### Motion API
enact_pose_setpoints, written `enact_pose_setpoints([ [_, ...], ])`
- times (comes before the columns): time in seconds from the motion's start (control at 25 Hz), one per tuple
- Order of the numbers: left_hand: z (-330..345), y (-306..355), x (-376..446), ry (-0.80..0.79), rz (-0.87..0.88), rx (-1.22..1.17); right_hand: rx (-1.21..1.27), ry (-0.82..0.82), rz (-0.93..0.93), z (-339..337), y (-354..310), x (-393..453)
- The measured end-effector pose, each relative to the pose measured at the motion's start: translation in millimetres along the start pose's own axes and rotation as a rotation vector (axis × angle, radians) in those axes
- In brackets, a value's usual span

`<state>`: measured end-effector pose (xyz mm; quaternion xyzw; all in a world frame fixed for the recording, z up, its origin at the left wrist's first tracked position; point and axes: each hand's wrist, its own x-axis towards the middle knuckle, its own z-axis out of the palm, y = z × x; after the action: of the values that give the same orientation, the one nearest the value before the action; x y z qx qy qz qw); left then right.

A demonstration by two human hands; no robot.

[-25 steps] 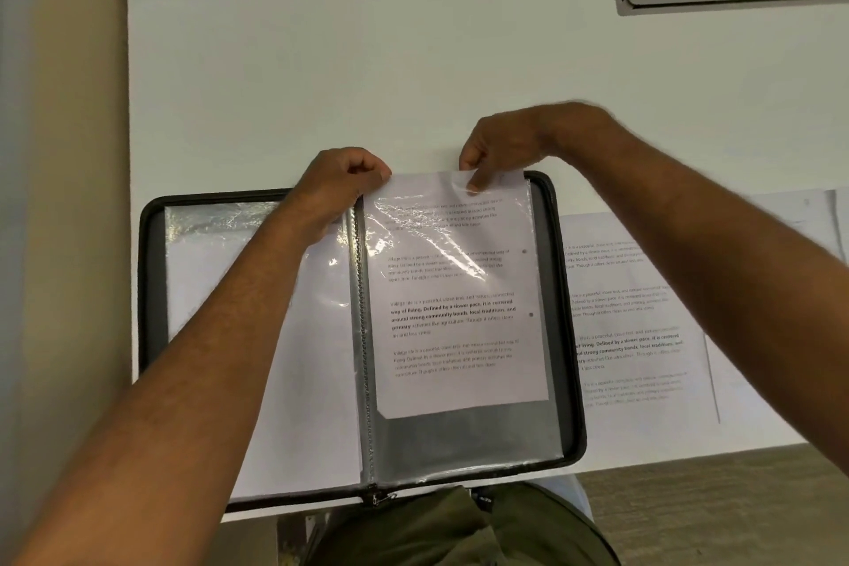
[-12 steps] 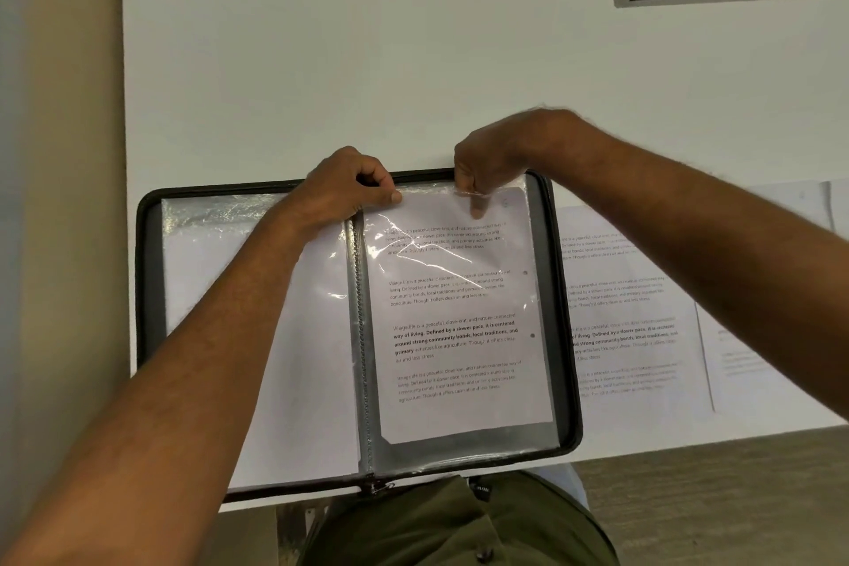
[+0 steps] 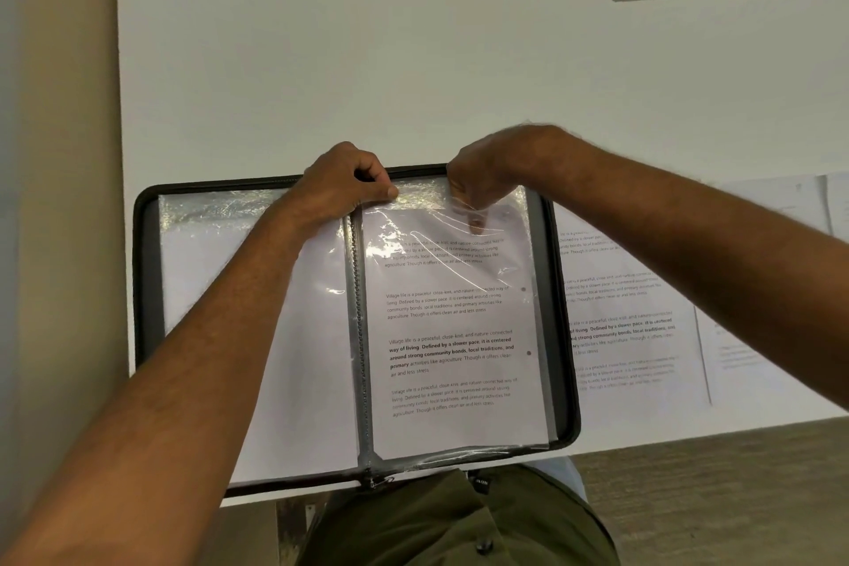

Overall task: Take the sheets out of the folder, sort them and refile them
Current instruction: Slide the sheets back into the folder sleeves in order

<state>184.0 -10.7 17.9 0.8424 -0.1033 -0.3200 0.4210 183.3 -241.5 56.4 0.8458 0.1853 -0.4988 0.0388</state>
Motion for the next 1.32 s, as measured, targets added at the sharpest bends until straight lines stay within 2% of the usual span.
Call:
enact_pose_setpoints([
  [0.4,2.8,-8.0,3.2,0.01,0.003,0.008,0.036,-0.01,-0.014,3.7,-4.8,-13.7],
  [0.56,6.3,-14.3,5.7,0.046,-0.027,0.048,0.175,0.111,0.116,1.0,16.8,-34.6],
  [0.64,12.2,-12.7,2.4,0.121,-0.019,0.162,0.253,0.163,0.158,11.5,29.4,-45.0],
  [0.72,22.6,-10.3,-4.9,0.205,0.016,0.312,0.397,0.283,0.117,30.7,36.0,-54.9],
  [0.76,29.0,-9.5,-11.1,0.24,0.028,0.382,0.508,0.395,0.072,44.8,35.3,-57.9],
  [0.84,41.3,-7.6,-28.0,0.26,0.044,0.488,0.835,0.688,0.047,74.1,25.0,-64.3],
  [0.92,56.3,-12.8,-46.1,0.262,0.045,0.523,1.189,0.868,0.064,105.6,8.1,-67.8],
  [1.12,107.5,-36.1,-110.2,0.27,0.129,0.554,1.399,0.934,0.169,179.3,-34.4,-77.9],
  [1.32,148.3,-49.8,-163.9,0.254,0.072,0.563,1.565,0.905,0.2,229.2,-63.9,-96.4],
])
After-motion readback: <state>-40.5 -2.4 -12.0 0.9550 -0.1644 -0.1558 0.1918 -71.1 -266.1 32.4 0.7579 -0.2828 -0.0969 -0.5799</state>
